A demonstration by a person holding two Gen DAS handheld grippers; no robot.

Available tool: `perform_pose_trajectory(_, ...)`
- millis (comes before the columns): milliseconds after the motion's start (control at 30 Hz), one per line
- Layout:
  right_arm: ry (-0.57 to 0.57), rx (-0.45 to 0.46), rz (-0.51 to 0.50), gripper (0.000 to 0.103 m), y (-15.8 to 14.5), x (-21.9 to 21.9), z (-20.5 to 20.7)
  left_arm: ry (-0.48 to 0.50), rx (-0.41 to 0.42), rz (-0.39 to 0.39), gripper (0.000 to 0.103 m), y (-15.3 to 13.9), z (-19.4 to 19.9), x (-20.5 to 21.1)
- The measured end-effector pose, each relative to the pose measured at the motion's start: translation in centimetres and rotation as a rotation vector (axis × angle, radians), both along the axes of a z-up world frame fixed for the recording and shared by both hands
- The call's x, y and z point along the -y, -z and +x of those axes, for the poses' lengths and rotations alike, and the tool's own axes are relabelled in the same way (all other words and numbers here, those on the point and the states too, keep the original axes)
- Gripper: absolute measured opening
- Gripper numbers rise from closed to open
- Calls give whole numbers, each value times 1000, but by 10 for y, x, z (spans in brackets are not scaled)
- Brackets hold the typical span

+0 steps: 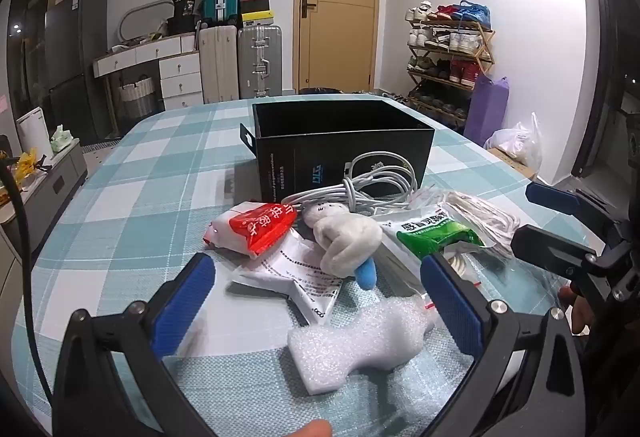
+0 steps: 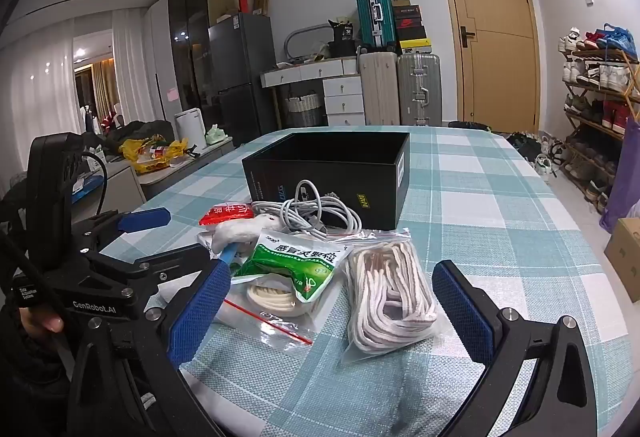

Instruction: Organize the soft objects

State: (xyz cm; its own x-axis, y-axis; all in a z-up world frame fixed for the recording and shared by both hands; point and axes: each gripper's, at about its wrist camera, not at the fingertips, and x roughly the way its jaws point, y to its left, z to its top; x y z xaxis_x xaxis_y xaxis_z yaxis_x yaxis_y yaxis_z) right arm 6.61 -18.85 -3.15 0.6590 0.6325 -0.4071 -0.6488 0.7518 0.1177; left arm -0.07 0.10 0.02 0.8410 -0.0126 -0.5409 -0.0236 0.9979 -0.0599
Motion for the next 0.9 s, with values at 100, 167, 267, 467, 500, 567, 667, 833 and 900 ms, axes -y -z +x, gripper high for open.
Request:
perform_pose_trajectory(100, 1, -1, -3, 103, 0, 0, 0, 3, 0, 3, 103, -2, -3, 0)
perform_pose_trajectory(167, 0, -1, -3, 103, 0, 0, 0, 3, 0, 8, 103, -3, -4, -1)
perform_pose_trajectory(267, 0, -1, -2, 103, 0, 0, 0, 2, 1, 12, 103, -3, -3, 5)
perform_pose_trajectory(467, 1, -1, -2, 103, 0, 0, 0, 7, 0, 23, 103, 0, -1, 4)
perform_pose_trajectory(500, 0, -2, -2, 103, 0, 0, 0, 7, 0, 22, 103, 0, -1, 4)
perform_pose_trajectory(567, 1, -1, -3, 103, 0, 0, 0, 8, -1, 24, 103, 0, -1, 5)
perform_pose_trajectory(667, 1, -1, -4, 103, 1, 0, 0, 9, -2, 30, 103, 0, -1, 5)
perform_pose_trajectory(833, 2, -1, -4, 103, 1, 0, 0, 10, -1, 35, 103, 1, -1, 7)
perform_pose_trajectory(900, 1, -1, -4, 103, 1, 0, 0, 11, -1, 35, 103, 1, -1, 7)
